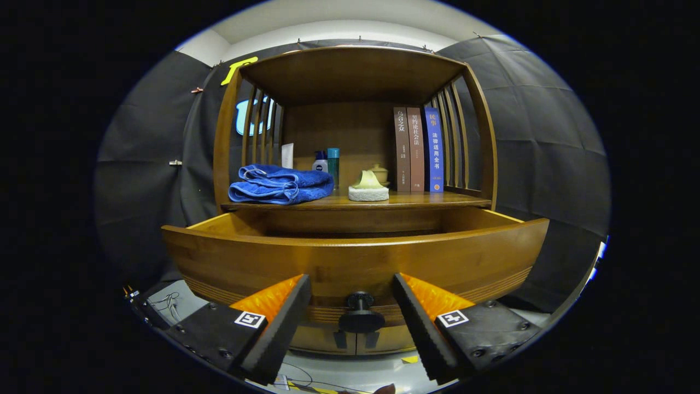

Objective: Pull open the drawer, take out the items inside it, and place them on the countertop above the cabinet.

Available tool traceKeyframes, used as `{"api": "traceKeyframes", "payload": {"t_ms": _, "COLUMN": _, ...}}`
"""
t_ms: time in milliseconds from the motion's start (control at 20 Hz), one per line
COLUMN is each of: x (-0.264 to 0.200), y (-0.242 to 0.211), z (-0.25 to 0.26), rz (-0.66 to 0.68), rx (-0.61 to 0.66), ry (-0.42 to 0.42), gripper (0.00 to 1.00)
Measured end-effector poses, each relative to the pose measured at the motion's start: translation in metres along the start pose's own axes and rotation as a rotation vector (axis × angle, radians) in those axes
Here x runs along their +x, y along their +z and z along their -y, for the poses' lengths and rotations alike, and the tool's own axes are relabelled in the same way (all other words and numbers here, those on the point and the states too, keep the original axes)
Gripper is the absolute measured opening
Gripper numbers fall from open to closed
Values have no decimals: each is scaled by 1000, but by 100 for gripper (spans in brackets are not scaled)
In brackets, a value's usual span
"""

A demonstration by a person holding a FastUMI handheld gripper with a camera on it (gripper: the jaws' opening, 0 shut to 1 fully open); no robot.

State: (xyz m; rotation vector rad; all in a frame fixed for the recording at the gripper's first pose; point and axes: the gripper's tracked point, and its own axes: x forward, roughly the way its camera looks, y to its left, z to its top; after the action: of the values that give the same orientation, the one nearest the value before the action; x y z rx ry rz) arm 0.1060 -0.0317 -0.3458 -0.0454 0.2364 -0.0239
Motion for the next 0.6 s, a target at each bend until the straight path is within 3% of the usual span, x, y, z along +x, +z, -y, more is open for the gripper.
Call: {"api": "traceKeyframes", "payload": {"t_ms": 600, "x": 77, "y": 7, "z": 0, "rz": -8, "rx": -42, "ry": -10, "gripper": 99}}
